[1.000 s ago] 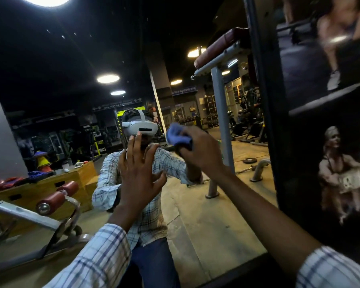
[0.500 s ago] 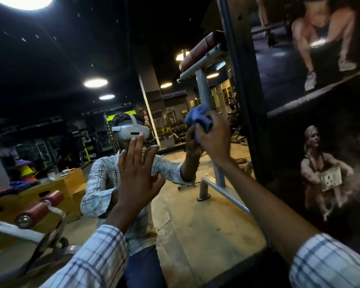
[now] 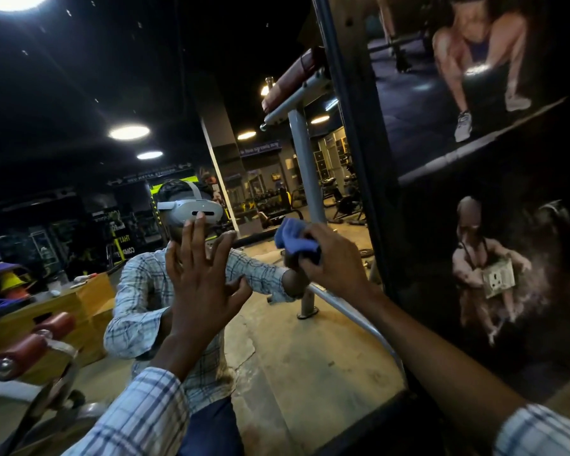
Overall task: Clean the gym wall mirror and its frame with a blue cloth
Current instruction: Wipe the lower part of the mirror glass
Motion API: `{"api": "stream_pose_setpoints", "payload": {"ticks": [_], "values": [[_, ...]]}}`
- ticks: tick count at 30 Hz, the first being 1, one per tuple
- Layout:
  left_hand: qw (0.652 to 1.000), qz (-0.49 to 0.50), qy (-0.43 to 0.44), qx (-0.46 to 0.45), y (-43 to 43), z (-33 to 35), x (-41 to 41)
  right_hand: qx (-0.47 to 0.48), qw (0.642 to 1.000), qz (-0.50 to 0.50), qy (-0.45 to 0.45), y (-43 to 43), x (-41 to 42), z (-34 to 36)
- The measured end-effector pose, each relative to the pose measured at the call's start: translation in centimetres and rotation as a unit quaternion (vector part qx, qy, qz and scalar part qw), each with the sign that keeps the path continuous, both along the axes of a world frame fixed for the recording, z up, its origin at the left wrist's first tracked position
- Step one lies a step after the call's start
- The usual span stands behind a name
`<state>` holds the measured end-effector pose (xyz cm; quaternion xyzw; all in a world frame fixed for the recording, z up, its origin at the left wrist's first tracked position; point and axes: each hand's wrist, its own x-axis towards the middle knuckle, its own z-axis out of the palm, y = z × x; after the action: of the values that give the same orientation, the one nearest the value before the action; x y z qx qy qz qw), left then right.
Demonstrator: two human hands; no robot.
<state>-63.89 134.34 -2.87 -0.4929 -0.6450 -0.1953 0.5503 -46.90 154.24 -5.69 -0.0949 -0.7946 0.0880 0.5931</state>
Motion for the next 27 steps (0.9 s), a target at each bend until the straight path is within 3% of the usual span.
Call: {"api": "stream_pose_setpoints", "payload": {"ticks": [2, 4, 6, 8, 10, 12, 15, 18, 20, 22, 24, 25, 27], "values": [[1.000, 0.005, -0.006, 0.003, 0.4, 0.0, 0.2, -0.111, 0.988, -0.001, 0.105, 1.8, 0.7, 1.7], [1.000, 0.007, -0.009, 0.003, 0.8, 0.1, 0.5, -0.222, 0.950, 0.019, 0.220, 2.6, 0.8, 2.6], [1.000, 0.004, -0.011, 0.003, 1.3, 0.4, 0.9, -0.254, 0.933, 0.004, 0.254, 2.2, 0.1, 2.9], [1.000, -0.002, -0.011, 0.003, 1.8, 0.6, 1.2, -0.181, 0.966, -0.005, 0.185, 0.7, -0.6, 2.9], [1.000, -0.009, 0.000, 0.003, 2.4, 0.9, 1.4, -0.042, 0.998, -0.005, 0.051, -0.1, -0.5, 3.2], [1.000, -0.004, 0.002, 0.004, 3.1, 1.0, 1.7, 0.036, 0.999, -0.023, -0.026, 0.9, 0.5, 4.9], [1.000, -0.008, -0.004, 0.012, 4.0, 0.9, 2.0, -0.068, 0.993, -0.022, 0.094, 3.8, 1.4, 9.6], [1.000, -0.010, -0.008, 0.022, 4.4, 0.7, 2.2, -0.241, 0.936, -0.015, 0.256, 5.3, 0.9, 14.2], [1.000, -0.012, -0.017, 0.024, 4.5, 0.6, 2.3, -0.207, 0.942, -0.015, 0.263, 3.9, -0.5, 16.0], [1.000, -0.011, -0.018, 0.023, 4.5, 0.6, 2.1, -0.043, 0.989, 0.012, 0.140, 1.5, -1.6, 16.7], [1.000, -0.012, -0.014, 0.022, 4.6, 0.6, 1.9, 0.056, 0.997, 0.035, 0.026, 1.2, -1.7, 16.7], [1.000, -0.015, -0.013, 0.023, 4.6, 0.5, 1.8, 0.049, 0.998, 0.033, 0.037, 2.0, -1.2, 16.8], [0.999, -0.020, -0.011, 0.027, 4.7, 0.5, 1.7, -0.057, 0.986, 0.006, 0.154, 4.5, 0.1, 16.6]]}}
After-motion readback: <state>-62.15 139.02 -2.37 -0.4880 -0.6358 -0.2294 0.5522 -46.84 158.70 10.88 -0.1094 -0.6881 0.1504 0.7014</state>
